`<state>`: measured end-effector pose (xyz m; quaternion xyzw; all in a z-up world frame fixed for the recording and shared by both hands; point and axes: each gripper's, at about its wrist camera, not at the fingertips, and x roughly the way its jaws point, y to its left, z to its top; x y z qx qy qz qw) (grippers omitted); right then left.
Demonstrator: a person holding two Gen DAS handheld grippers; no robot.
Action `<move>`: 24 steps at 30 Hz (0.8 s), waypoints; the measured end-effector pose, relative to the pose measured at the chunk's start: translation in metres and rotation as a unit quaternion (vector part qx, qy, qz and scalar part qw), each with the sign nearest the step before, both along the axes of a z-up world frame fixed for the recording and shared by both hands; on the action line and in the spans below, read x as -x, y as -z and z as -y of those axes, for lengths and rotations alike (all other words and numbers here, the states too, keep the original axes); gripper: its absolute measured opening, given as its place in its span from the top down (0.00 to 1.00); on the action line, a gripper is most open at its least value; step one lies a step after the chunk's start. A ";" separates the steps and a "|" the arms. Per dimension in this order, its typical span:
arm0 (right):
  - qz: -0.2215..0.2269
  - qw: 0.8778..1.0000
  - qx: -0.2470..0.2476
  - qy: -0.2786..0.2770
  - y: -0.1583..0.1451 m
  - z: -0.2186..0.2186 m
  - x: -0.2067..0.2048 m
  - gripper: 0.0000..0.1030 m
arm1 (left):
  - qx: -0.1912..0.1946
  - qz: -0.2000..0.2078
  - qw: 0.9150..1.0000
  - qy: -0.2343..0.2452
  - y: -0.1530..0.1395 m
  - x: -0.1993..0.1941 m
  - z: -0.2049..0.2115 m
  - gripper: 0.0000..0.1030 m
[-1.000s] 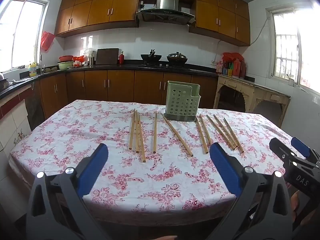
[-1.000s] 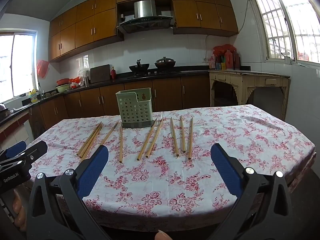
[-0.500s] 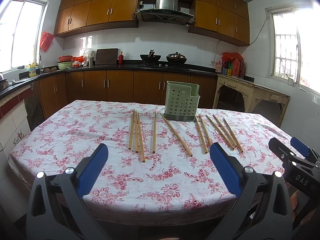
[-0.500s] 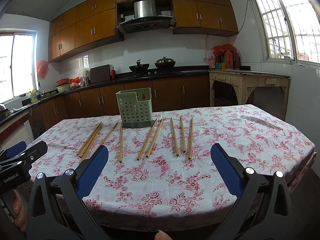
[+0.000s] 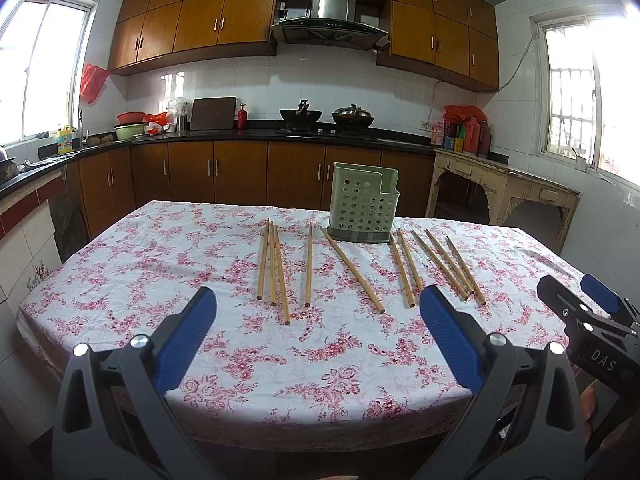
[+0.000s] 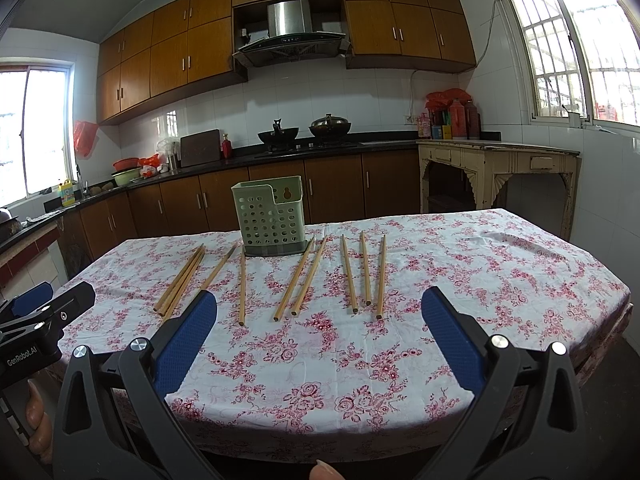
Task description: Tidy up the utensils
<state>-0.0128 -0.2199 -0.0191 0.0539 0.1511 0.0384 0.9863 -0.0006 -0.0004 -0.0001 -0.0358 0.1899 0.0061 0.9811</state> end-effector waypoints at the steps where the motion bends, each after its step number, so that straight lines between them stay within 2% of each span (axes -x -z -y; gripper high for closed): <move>1: 0.000 1.000 0.000 0.000 0.000 0.000 0.000 0.02 | 0.000 0.000 1.000 0.000 0.000 0.000 0.000 0.04; 24: -0.001 1.000 -0.001 0.000 0.000 0.000 -0.001 0.02 | 0.000 0.000 1.000 0.000 0.000 -0.001 0.000 0.04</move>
